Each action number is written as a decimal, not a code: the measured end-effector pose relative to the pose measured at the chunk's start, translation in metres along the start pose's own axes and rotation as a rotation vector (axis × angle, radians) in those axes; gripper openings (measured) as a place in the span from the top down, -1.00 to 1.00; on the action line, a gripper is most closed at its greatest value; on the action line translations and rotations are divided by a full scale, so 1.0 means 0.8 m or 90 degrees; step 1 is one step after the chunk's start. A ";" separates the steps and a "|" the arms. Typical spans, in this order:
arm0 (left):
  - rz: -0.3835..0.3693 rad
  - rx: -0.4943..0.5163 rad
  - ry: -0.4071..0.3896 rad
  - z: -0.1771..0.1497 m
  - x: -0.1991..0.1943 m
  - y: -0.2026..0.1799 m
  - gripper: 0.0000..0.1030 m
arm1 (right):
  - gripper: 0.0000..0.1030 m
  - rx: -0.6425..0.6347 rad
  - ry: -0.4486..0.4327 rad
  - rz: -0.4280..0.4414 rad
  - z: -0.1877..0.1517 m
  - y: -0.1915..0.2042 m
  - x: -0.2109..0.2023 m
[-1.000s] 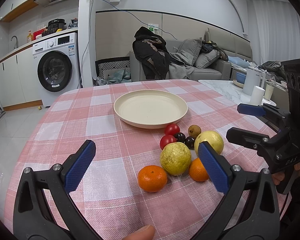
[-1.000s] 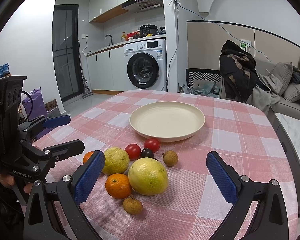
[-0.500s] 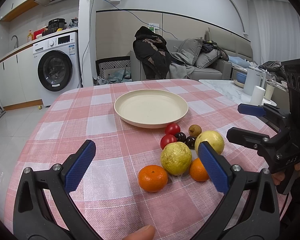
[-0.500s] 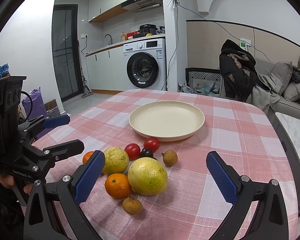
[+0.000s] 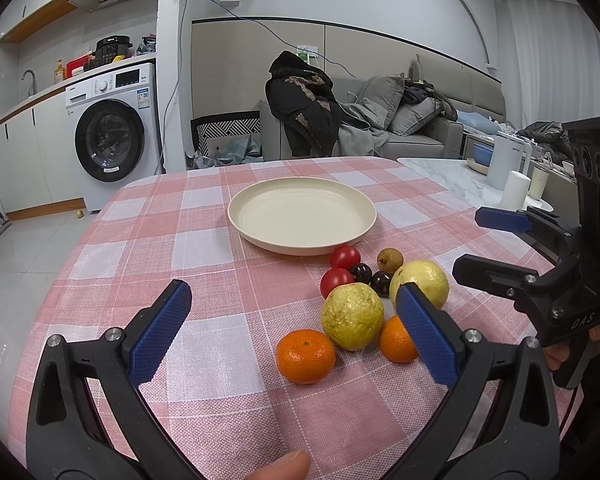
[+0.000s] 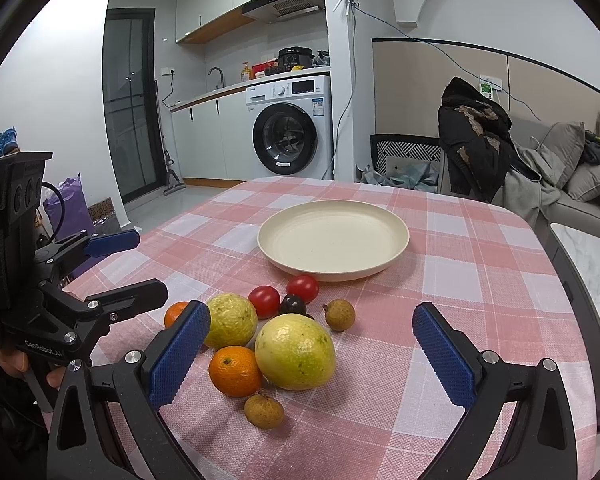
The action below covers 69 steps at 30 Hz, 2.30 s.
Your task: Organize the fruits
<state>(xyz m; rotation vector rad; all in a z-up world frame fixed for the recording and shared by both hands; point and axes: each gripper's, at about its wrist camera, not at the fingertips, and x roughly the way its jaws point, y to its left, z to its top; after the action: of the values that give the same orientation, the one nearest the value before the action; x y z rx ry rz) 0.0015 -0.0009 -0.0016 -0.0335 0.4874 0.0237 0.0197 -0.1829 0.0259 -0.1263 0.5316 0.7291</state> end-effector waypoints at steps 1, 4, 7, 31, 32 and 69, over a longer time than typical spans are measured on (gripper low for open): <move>0.000 0.000 0.000 0.000 0.000 0.000 -0.98 | -1.00 0.000 0.000 0.001 0.000 0.000 0.000; 0.001 0.000 0.001 0.000 0.000 0.000 -0.98 | -1.00 0.000 0.001 0.000 0.000 0.000 0.001; 0.001 -0.002 0.001 -0.001 0.000 0.001 -0.98 | -1.00 -0.001 0.001 0.001 0.000 0.000 0.000; -0.004 -0.013 0.072 -0.007 0.031 0.009 -0.98 | -1.00 0.060 0.125 -0.046 0.002 -0.024 0.037; -0.006 -0.014 0.079 -0.007 0.034 0.008 -0.98 | -1.00 0.068 0.135 -0.042 0.001 -0.025 0.039; -0.128 -0.016 0.215 0.002 0.110 -0.012 0.03 | -0.14 0.223 0.231 0.135 -0.013 -0.036 0.080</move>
<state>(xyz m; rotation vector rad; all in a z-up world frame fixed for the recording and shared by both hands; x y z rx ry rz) 0.0801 -0.0093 -0.0415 -0.1123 0.8188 -0.1761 0.0745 -0.1690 -0.0173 0.1291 1.0226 0.8129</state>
